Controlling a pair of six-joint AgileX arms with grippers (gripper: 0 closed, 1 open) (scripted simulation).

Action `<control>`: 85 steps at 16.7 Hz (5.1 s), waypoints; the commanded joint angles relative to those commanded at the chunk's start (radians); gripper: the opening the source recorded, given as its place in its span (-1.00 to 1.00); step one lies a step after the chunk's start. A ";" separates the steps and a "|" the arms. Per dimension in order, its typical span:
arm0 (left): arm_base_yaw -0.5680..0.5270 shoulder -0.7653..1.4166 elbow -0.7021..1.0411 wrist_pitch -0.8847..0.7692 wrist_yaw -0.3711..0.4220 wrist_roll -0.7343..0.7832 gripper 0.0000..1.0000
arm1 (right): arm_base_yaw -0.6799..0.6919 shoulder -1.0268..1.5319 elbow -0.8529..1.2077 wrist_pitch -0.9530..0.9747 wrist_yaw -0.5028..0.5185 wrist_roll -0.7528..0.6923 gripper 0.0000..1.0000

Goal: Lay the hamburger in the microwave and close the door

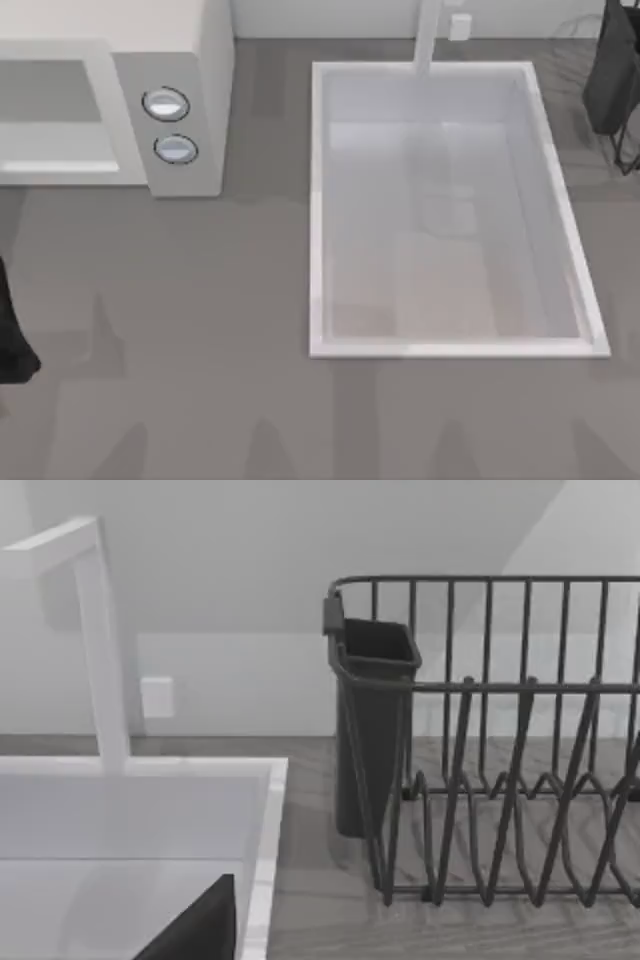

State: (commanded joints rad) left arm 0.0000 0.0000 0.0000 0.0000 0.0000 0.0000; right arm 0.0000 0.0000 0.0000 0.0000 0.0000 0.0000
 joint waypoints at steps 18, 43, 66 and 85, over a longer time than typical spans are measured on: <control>0.190 1.137 0.659 -0.684 0.000 0.736 1.00 | 0.000 0.000 0.000 0.000 0.000 0.000 1.00; 0.266 1.712 0.731 -0.585 0.002 1.022 1.00 | 0.000 0.000 0.000 0.000 0.000 0.000 1.00; 0.266 1.712 0.731 -0.585 0.002 1.022 -1.00 | 0.000 0.000 0.000 0.000 0.000 0.000 1.00; 0.265 1.478 1.031 -1.114 0.022 1.003 -1.00 | 0.000 0.000 0.000 0.000 0.000 0.000 1.00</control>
State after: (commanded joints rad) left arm 0.2650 1.4776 1.0308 -1.1138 0.0218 1.0026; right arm 0.0000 0.0000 0.0000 0.0000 0.0000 0.0000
